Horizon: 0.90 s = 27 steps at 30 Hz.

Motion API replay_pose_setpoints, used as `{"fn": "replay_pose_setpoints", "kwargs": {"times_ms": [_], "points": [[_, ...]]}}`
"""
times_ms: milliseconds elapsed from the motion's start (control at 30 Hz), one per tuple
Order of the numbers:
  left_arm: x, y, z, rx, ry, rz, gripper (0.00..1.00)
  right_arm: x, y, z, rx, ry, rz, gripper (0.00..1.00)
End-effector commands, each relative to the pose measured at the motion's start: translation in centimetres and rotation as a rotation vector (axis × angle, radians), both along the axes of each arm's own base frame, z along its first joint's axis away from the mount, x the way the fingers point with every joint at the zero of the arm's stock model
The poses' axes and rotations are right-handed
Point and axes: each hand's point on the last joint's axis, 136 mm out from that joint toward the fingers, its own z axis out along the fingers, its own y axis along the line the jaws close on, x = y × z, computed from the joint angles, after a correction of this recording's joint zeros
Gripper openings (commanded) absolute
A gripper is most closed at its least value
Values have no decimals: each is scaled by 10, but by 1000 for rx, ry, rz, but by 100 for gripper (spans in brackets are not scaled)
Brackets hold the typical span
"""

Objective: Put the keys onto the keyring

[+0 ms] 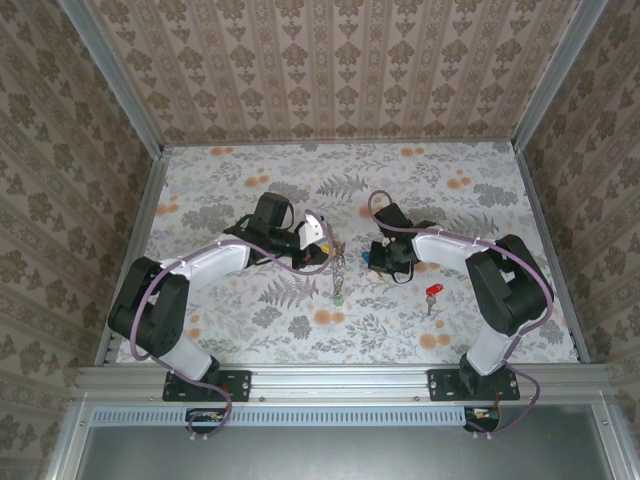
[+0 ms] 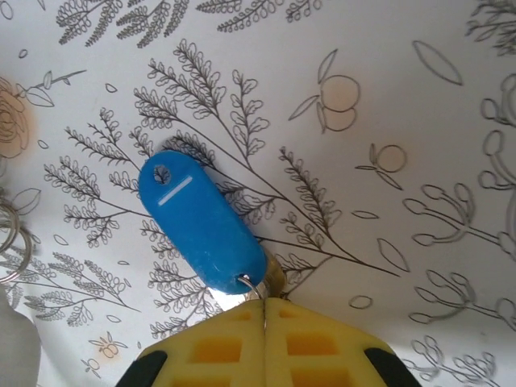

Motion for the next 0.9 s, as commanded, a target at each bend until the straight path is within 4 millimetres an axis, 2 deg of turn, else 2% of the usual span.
{"fn": "replay_pose_setpoints", "kwargs": {"times_ms": [0,200,467,567,733,867], "points": [[-1,1,17,-33,-24,-16,0,-3,-12,13,-98,-9,71,7],[0,1,17,-31,-26,-13,0,2,-3,18,-72,-17,100,9],[0,1,16,-26,-20,-17,0,7,4,14,-53,-6,105,15],[0,2,16,-21,-23,-15,0,7,4,11,-62,4,104,18],[1,2,16,-21,-26,-15,0,6,1,11,-71,13,85,30],[1,3,18,-25,-32,-13,0,3,-1,12,-57,14,32,31]]}}
